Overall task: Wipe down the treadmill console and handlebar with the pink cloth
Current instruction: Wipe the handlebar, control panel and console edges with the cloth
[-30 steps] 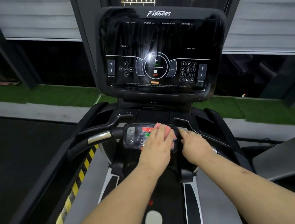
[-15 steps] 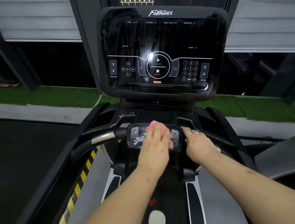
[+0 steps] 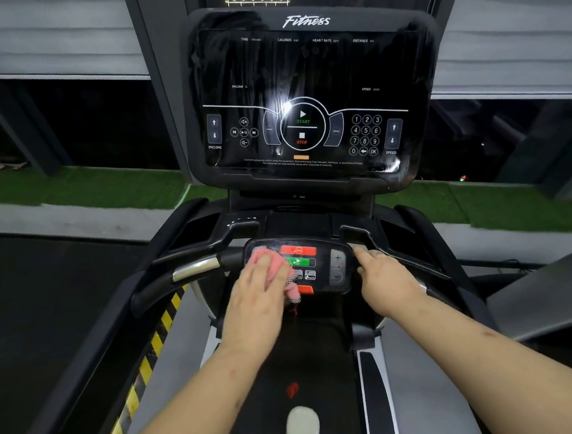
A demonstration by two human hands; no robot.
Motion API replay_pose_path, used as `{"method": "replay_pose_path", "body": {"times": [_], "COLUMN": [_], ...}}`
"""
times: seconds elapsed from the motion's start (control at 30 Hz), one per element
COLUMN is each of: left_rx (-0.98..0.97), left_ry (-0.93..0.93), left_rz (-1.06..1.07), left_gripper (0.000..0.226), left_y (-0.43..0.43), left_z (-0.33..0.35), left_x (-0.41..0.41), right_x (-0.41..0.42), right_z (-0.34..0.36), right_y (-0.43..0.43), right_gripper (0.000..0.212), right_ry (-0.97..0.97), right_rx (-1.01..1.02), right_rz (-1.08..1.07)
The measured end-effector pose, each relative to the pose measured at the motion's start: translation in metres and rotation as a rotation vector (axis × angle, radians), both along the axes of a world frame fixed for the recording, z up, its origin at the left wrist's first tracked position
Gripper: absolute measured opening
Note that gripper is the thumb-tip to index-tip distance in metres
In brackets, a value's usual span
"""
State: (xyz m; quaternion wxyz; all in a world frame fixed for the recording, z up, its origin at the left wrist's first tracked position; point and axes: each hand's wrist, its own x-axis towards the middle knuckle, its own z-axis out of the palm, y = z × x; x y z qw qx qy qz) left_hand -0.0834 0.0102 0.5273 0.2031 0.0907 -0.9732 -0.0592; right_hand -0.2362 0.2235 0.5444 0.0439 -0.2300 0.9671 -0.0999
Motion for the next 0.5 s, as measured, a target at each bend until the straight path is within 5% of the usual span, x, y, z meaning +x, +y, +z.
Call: {"method": "replay_pose_path", "body": {"times": [0.4,0.5], "left_rx": [-0.084,-0.079], "left_ry": [0.117,0.062], "left_rz": [-0.193,-0.198], "left_gripper": [0.051,0.063], "left_y": [0.083,0.070], "left_z": [0.004,0.003], "left_x": [-0.042,-0.040], "right_x": [0.001,0.001], "right_z": [-0.002,-0.001], "right_y": [0.000,0.000], "right_gripper": [0.053,0.052], "right_ry": [0.017,0.029], "right_rx": [0.009,0.006], "right_rz": [0.010,0.011]}}
